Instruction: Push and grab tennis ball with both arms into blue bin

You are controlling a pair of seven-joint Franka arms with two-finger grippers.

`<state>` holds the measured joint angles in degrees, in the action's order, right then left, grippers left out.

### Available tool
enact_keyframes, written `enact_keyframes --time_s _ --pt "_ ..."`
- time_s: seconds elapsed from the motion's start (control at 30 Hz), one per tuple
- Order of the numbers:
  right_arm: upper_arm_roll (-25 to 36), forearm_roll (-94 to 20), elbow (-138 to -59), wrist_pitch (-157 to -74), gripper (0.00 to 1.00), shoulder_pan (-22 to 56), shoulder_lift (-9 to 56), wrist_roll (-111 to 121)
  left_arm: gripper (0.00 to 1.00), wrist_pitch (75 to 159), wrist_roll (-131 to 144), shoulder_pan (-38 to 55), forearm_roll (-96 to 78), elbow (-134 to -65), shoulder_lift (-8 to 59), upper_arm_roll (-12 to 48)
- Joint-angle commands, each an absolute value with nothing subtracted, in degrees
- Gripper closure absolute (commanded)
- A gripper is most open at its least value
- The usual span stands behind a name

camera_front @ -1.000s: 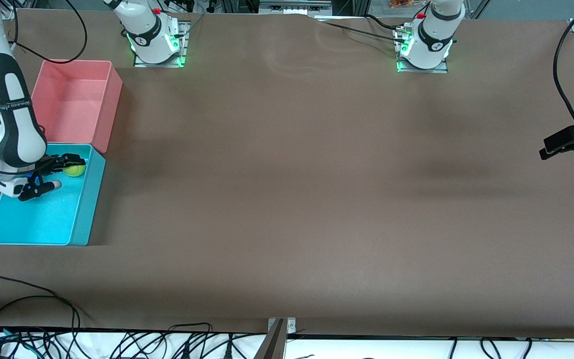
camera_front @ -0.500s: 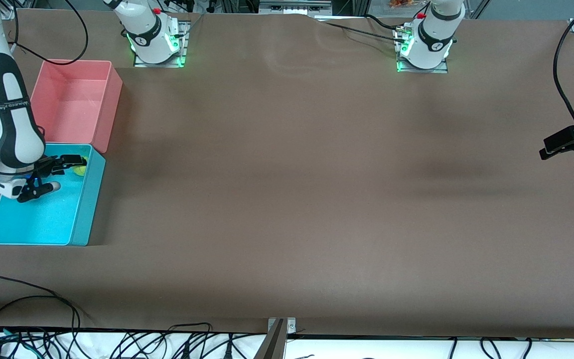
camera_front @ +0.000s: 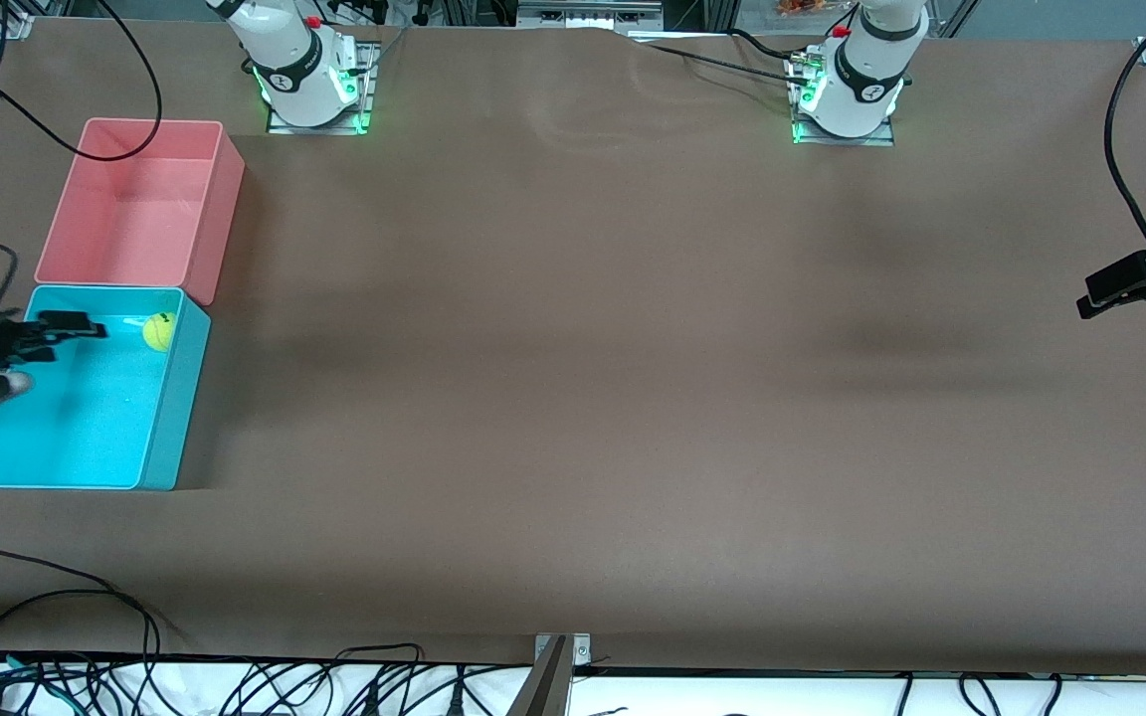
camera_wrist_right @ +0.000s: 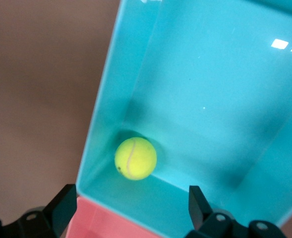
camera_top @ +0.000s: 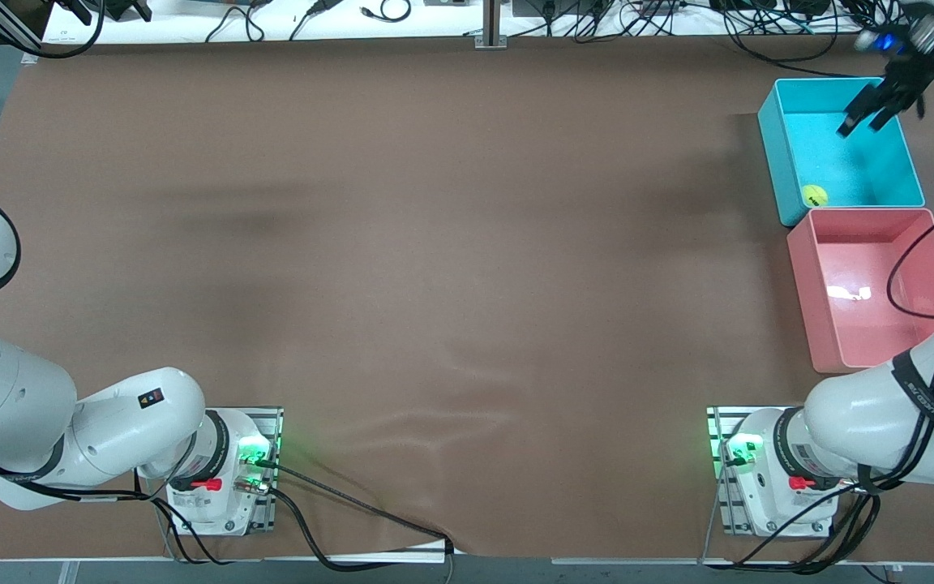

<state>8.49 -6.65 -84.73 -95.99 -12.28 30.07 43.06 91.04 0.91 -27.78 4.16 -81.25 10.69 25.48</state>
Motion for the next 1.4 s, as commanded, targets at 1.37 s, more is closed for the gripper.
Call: enact_keyframes --time_s 1.37 --pt "7.5 -1.1 -100.1 -93.3 0.0 4.7 -3.2 -1.7 0.0 89.7 1.1 -27.8 3.1 -80.5 10.3 25.5"
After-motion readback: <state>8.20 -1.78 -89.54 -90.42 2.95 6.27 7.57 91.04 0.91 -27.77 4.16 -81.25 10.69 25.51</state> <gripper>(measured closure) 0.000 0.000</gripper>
